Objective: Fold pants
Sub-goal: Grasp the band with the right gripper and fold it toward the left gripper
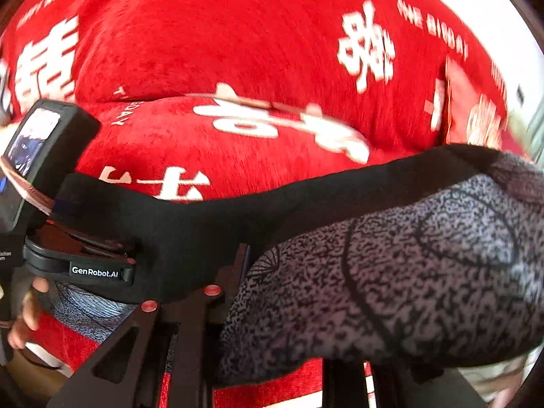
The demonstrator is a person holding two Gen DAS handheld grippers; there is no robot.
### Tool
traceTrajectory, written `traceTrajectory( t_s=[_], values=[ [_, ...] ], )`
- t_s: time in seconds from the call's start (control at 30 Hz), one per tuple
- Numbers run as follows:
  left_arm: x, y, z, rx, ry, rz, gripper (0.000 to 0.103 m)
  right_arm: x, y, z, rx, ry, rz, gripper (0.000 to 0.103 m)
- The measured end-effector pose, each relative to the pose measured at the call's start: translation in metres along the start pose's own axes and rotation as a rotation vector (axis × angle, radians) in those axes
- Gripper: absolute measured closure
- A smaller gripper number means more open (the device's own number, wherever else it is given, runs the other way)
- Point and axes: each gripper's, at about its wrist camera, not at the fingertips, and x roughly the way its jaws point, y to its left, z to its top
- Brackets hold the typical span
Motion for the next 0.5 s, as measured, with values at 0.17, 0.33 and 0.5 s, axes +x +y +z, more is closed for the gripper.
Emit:
traceTrajectory(
  t_s=[0.17,0.33,0.5],
  values=[
    [-0.016,0.063,-0.015,-0.089,-0.007,-0.038,0.000,-0.023,0.043,0.028,-0.079,-0.032,0.010,0.081],
    [-0.020,0.128,-0.029,-0.183,-0.005,-0.021,0.000,-0.028,0.106,0.036,-0.219,-0.055,0.001,0.081],
    [-0.025,0.160,-0.045,-0.201,-0.029,0.012,0.000,-0.014,0.157,0.029,-0.311,-0.029,0.018,0.081]
  ],
)
